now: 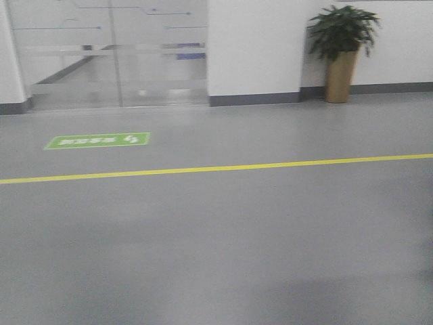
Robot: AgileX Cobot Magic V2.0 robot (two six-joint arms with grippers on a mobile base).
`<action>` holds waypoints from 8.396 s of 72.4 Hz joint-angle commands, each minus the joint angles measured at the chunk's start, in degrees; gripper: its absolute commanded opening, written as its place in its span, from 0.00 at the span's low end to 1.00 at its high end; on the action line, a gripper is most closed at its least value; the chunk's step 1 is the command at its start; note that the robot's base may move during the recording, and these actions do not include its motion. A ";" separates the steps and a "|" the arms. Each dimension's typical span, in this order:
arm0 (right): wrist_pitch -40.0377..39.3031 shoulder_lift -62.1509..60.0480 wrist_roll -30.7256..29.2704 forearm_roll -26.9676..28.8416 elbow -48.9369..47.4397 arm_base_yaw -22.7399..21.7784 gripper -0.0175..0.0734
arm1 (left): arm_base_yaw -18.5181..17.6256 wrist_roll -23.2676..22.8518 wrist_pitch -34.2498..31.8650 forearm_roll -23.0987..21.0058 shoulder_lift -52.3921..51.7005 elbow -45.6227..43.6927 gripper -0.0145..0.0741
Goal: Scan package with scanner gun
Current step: 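Drive the base forward along the aisle past the blue bins, then turn the base toward the black table with the box and scanner, then move the left gripper down over the brown cardboard box, then close the left gripper on the box and lift it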
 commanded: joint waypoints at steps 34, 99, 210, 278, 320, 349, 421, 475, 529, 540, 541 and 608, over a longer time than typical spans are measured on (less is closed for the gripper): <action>-0.98 -0.05 0.07 -0.07 0.00 -0.03 0.01 | -0.02 0.04 -1.10 0.00 -0.24 -0.13 0.04; -0.98 -0.05 0.07 -0.07 0.00 -0.03 0.01 | -0.02 0.04 -1.10 0.00 -0.24 -0.13 0.04; -0.98 -0.05 0.07 -0.07 0.00 -0.03 0.01 | -0.02 0.04 -1.10 0.00 -0.24 -0.13 0.04; -0.98 -0.05 0.07 -0.07 0.00 -0.03 0.01 | -0.02 0.04 -1.10 0.00 -0.24 -0.13 0.04; -0.98 -0.05 0.07 -0.07 0.00 -0.03 0.01 | -0.02 0.04 -1.10 0.00 -0.24 -0.13 0.04; -0.98 -0.05 0.07 -0.07 0.00 -0.03 0.01 | -0.04 0.04 -0.31 -0.57 -0.24 -4.04 0.04; -0.98 -0.05 0.07 -0.07 0.00 -0.03 0.01 | -0.04 0.11 38.58 -2.86 67.43 -66.81 0.04; -0.98 -0.05 0.07 -0.07 0.00 -0.03 0.01 | -0.04 -5.33 50.60 1.34 88.60 -85.33 0.73; -0.98 -0.05 0.07 -0.07 0.00 -0.03 0.01 | -0.04 -5.48 53.70 1.34 98.87 -85.33 0.55; -0.98 -0.05 0.07 -0.07 0.00 -0.03 0.01 | -0.04 -5.48 53.47 0.92 98.87 -85.46 0.06; -0.98 -0.05 0.07 -0.07 0.00 -0.03 0.01 | -0.04 -5.48 53.47 0.92 98.87 -85.46 0.04; -0.98 -0.05 0.07 -0.07 0.00 -0.03 0.01 | -17.85 -10.87 46.31 -17.91 99.72 -91.10 0.04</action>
